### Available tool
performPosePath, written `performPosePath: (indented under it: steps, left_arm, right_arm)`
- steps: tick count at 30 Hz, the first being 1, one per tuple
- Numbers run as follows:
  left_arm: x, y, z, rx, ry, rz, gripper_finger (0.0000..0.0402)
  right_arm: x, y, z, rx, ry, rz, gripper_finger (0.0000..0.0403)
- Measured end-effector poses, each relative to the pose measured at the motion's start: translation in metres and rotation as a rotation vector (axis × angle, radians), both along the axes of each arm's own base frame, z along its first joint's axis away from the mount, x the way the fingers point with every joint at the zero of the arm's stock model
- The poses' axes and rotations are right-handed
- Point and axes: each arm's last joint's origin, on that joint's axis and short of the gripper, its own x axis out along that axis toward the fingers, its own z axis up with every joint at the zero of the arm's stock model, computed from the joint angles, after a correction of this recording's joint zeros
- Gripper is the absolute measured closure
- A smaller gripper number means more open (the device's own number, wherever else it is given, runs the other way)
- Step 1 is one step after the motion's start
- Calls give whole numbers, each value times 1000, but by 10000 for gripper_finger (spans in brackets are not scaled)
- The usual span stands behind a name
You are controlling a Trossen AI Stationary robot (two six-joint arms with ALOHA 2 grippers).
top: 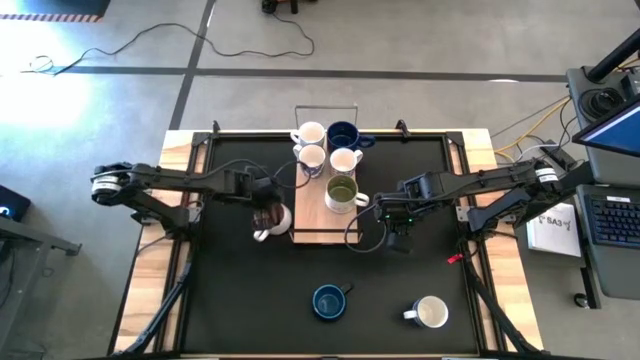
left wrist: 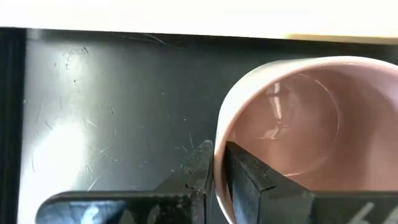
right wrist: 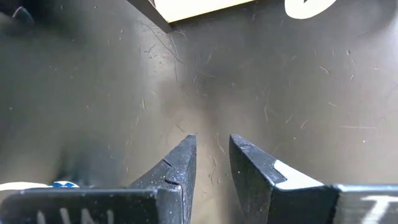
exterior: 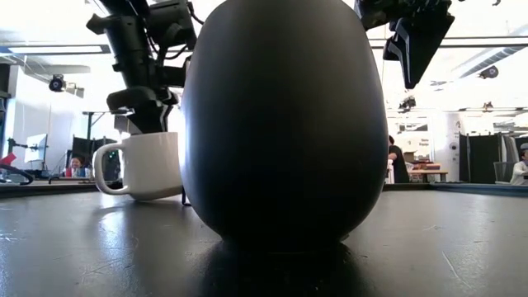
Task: Place coffee mugs
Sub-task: Put the pink mug on the shelf
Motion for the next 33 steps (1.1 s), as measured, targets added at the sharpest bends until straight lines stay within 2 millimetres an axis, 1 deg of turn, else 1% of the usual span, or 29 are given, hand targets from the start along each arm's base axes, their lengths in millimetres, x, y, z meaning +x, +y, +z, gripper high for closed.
performPosePath:
  steps: [8,17,21,24,29,33]
  left_arm:
    - [4,1,2,7,-47,21,380]
    - [3,2,2,-7,-67,88,379]
    - [5,3,7,23,-82,115,379]
    - [8,4,13,16,-113,171,379]
    - [10,3,20,-76,-184,335,379]
    - [5,2,21,-118,-145,397,379]
  right_arm:
    - [0,0,0,0,0,1,319]
    - [0,0,0,-3,0,14,319]
    - [0,0,0,-3,0,18,319]
    - [0,0,0,-3,0,14,319]
    - [0,0,0,-2,1,11,319]
    - [0,0,0,-2,1,11,319]
